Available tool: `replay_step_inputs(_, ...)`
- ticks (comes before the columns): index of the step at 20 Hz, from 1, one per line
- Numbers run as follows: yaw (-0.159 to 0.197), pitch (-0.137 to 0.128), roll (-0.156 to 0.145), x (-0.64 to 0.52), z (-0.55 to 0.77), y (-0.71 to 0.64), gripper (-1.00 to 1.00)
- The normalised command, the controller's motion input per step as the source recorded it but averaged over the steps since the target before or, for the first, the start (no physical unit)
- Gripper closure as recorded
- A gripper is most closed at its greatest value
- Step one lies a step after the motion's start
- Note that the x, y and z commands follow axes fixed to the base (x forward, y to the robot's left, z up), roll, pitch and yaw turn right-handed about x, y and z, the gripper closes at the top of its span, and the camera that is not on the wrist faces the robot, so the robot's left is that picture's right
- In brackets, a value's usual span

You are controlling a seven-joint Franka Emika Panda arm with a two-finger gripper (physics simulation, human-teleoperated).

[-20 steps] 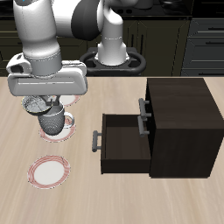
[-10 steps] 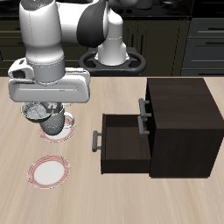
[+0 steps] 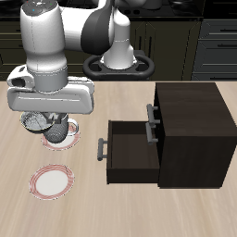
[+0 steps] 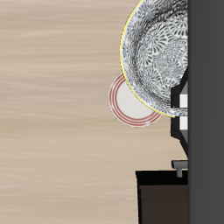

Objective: Place the bowl on the farthest plate relative to the robot

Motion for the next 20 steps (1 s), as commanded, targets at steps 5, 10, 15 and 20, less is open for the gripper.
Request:
replay_step_inputs(5,-0.017,0.000,-0.022,0.05,-0.26,-0.12,1.00)
replay_step_inputs(10,-0.001,-0.004,-0.022,0.07,-0.23,-0.04,1.00)
replay_step_inputs(15,0.009,-0.006,0.004,0.16,-0.35,0.09,1.00)
replay_step_inputs(20,-0.010,0.011,0.002,0.12,-0.21,0.08,1.00)
